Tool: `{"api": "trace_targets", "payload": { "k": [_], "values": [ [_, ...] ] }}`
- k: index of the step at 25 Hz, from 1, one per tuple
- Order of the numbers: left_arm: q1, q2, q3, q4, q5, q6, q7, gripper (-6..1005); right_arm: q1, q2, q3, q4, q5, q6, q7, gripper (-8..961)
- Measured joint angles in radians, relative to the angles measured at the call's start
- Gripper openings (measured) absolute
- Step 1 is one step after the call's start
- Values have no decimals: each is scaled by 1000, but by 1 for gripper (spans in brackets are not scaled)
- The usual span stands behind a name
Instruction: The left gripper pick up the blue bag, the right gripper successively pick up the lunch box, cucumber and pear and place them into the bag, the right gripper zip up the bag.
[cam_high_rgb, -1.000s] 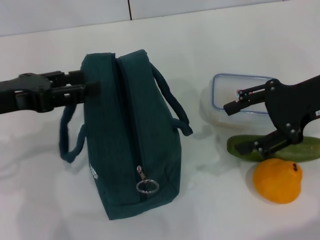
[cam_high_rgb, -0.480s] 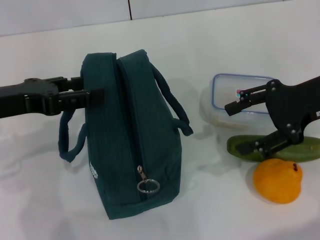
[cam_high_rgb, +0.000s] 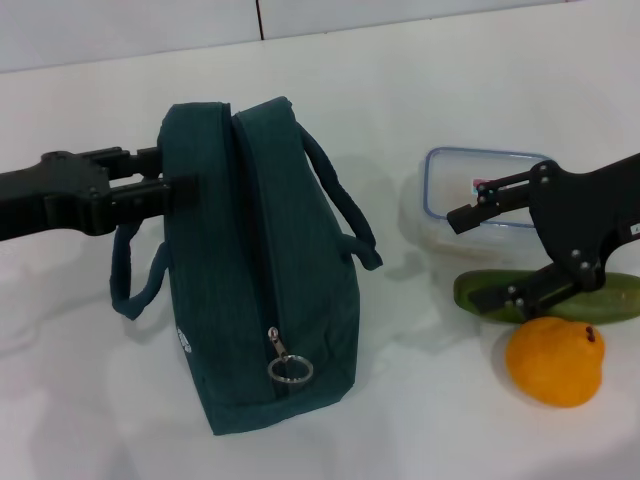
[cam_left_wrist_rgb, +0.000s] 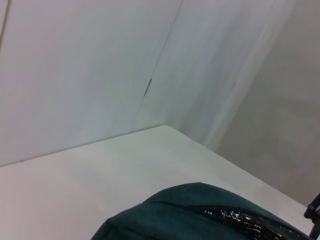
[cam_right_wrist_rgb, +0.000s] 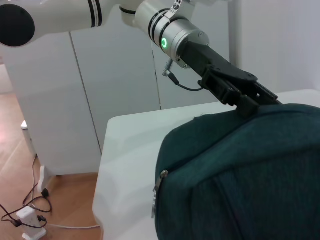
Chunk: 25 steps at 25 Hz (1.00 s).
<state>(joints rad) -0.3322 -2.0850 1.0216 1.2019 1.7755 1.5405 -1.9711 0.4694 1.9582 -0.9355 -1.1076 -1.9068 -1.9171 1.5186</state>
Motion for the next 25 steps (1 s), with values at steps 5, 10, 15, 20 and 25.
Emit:
{"api": "trace_targets", "payload": {
  "k": [5, 10, 15, 20, 25],
  "values": [
    [-1, 2, 0, -14, 1, -2, 21, 626, 0, 4, -1, -2, 0, -4, 0, 815],
    [-5, 1, 0, -20, -1, -2, 27, 485, -12, 4, 1, 4, 2, 1, -7, 815],
    [-5, -1, 2, -24, -3, -3, 67, 361, -39, 18, 33, 10, 10, 14, -27, 815],
    [-34, 0, -1, -107, -25, -7, 101, 318, -63, 39, 162, 104, 56, 16, -72, 815],
    [-63, 1, 0, -152, -22, -9, 147, 294, -75, 35, 280, 279, 90, 32, -158, 815]
  ]
}}
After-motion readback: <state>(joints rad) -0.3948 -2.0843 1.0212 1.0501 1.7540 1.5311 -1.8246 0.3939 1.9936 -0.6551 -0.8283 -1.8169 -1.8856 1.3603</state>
